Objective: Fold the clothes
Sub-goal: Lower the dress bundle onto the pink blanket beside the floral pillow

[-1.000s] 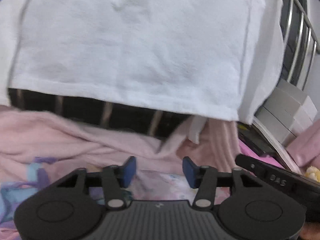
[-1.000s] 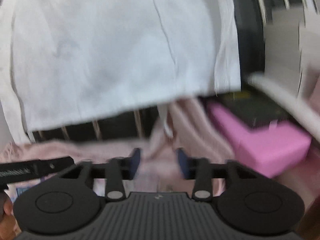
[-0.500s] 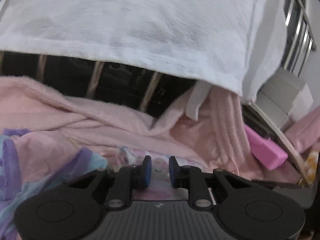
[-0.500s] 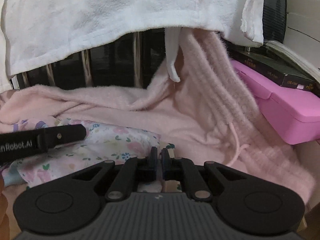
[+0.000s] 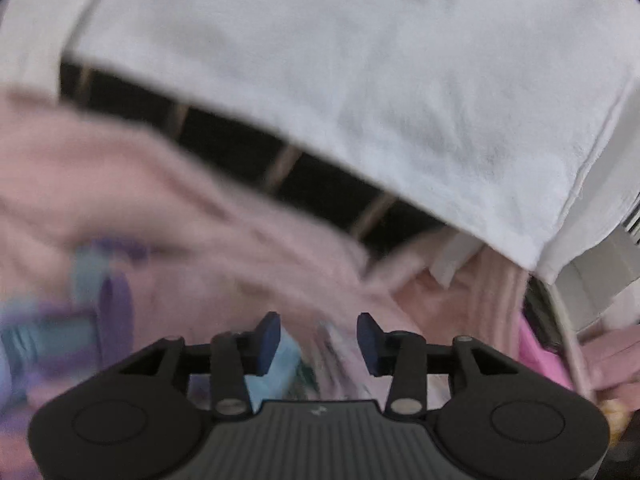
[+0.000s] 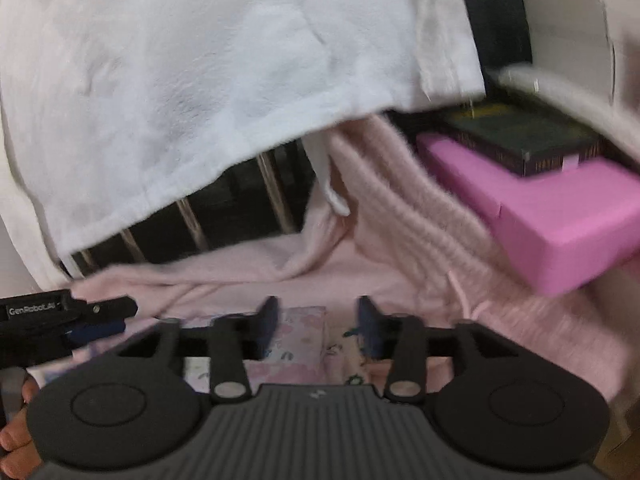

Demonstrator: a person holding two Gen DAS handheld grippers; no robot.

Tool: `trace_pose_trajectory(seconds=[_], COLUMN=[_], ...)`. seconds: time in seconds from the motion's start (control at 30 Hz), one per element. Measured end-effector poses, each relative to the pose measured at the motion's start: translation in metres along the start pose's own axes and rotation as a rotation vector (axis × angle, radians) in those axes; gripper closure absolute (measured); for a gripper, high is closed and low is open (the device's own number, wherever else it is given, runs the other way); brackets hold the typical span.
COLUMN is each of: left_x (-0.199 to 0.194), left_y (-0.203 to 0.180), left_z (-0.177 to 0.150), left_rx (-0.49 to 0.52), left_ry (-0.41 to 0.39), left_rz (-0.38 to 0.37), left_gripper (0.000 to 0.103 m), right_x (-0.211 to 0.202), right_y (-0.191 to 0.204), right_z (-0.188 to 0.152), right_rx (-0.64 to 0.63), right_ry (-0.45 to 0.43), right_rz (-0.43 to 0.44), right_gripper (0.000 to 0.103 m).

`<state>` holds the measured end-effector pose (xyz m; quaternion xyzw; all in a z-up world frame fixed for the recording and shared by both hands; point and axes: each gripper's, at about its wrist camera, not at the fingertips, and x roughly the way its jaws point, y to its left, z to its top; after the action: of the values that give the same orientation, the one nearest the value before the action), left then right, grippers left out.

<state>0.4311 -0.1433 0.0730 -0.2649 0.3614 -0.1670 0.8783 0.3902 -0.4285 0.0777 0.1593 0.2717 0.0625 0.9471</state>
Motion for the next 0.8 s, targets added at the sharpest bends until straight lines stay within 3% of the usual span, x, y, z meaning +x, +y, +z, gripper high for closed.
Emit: trace_pose_trajectory(seconds=[0.07,0.1,0.13,0.17,0.2,0.23,0.33,0.53,0.6,0.73,0.8], left_x=[0.002,0.005,0.009,0.013,0.017,0.021,0.025,0.027,0.028,0.014,0.005], left_y=[-0.004,-0.009,-0.013,-0.016,-0.018,-0.019,-0.016,-0.007,-0.006,-0.014,-0.022], left_z=[-0.003,-0.007,-0.010,-0.013,-0.017,-0.020,-0.023,-0.021,-0.020,-0.018,-0.018], left_rx=[-0.008,0.016,0.042,0.070,0.090,0.104,0.098,0.056,0.049,0.100,0.129], left_ry=[0.039,0.047,0.053,0.057,0.062,0.068,0.071,0.094,0.094,0.035,-0.004], left_rz=[-0.054,-0.047,-0.030,-0.001,0.019,0.028,0.012,-0.007,0.003,0.023,0.036], left_gripper=[0.059,0.059,0.061,0.067,0.080,0.083,0.083,0.084,0.076,0.080,0.080], right_x=[0.006,0.009,0.012,0.015,0.018,0.017,0.013,0.012,0.010,0.007,-0.002], right_y=[-0.007,-0.010,-0.013,-0.015,-0.018,-0.017,-0.014,-0.013,-0.011,-0.007,-0.003], right_z=[-0.001,-0.003,-0.004,-0.006,-0.007,-0.008,-0.008,-0.010,-0.010,-0.009,-0.006], right_rx=[0.054,0.077,0.099,0.122,0.145,0.146,0.132,0.115,0.098,0.065,0.032], right_ry=[0.032,0.047,0.062,0.077,0.092,0.096,0.101,0.116,0.115,0.114,0.064], right_rz=[0.034,0.049,0.064,0.080,0.095,0.099,0.106,0.087,0.071,0.037,0.019], right_gripper=[0.052,0.053,0.060,0.075,0.082,0.090,0.096,0.097,0.097,0.091,0.085])
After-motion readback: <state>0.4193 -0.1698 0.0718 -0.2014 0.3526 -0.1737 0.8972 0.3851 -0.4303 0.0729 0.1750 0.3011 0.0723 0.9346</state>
